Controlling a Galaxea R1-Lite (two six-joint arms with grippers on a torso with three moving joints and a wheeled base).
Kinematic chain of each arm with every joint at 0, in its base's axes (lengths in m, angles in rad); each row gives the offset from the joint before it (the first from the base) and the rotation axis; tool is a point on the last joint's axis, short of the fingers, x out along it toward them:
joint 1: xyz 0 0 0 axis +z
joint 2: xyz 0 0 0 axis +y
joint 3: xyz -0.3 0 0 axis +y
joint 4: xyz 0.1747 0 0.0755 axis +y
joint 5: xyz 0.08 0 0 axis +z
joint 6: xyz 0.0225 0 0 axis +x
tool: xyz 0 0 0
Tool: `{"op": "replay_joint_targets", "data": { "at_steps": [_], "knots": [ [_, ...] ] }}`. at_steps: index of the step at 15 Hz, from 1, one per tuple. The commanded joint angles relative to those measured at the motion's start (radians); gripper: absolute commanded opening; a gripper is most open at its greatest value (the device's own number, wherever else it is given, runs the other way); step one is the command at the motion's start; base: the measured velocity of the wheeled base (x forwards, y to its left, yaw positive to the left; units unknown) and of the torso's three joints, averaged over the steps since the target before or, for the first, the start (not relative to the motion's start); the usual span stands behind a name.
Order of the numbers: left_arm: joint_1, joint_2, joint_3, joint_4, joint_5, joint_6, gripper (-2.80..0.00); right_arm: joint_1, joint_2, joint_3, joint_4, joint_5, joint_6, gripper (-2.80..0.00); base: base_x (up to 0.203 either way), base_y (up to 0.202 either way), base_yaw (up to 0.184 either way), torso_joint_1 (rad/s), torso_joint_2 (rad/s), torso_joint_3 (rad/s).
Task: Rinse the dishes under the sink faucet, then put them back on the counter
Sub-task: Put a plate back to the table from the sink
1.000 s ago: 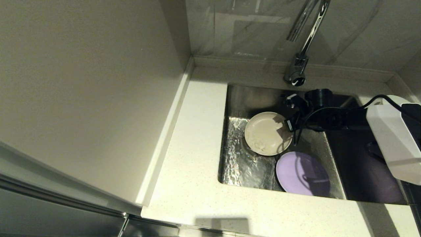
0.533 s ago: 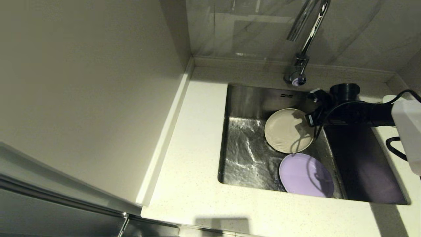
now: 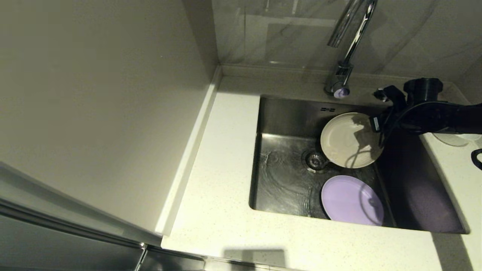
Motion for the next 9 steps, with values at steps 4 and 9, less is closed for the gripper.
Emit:
{"op": "replay_joint_targets", "data": {
  "at_steps": [4,9],
  "knots": [
    [0.0,-0.003,0.0,0.0,0.001,0.0,-2.8,-0.038,-0.128,0.121,-0.007,0.002,0.0,-2.8,0.0,0.0,0.0,0.0,0.0,0.0],
    [0.0,-0.003,0.0,0.0,0.001,-0.001,-2.8,-0.071,-0.325,0.354,-0.012,0.045,0.0,-2.8,0.0,0.0,0.0,0.0,0.0,0.0]
  ]
}}
